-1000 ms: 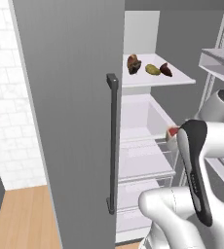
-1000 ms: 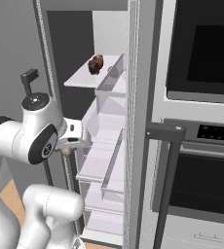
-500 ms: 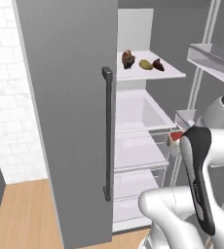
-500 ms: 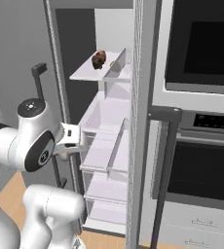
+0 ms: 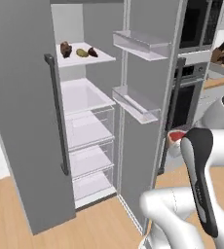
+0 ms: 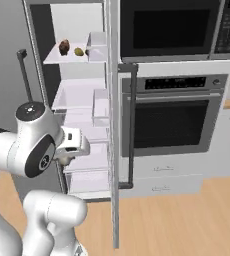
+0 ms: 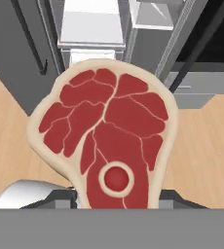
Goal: Place one potato and one steak in each tupperware on the nearby counter, to pack two identical lunches.
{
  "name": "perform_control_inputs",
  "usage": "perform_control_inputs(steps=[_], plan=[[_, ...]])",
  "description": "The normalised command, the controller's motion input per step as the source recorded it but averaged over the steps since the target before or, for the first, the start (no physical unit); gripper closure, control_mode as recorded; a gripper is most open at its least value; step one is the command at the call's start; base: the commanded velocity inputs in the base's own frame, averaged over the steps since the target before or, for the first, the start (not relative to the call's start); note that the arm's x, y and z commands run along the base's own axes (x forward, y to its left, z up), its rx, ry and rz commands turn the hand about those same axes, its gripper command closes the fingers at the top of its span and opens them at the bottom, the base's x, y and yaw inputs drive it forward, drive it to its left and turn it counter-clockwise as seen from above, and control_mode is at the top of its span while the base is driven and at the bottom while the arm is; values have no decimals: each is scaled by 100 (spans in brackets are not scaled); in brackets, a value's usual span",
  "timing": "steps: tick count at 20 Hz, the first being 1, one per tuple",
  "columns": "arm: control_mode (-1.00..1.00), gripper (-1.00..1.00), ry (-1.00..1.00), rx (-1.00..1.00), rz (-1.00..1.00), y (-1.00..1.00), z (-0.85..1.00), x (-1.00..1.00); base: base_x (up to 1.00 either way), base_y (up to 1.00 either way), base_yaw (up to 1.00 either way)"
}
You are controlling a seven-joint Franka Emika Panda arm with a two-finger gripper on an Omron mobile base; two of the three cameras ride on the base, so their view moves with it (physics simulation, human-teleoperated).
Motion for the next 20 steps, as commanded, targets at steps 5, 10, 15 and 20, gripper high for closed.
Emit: perform_control_inputs(steps=[5,10,15,20], plan=[[100,100,0,0,0,0,0,0,-22,-47,-70],[100,100,0,0,0,0,0,0,37,-77,-62],[100,100,0,0,0,0,0,0,100,-34,-18],[100,100,0,0,0,0,0,0,100,-11,0]])
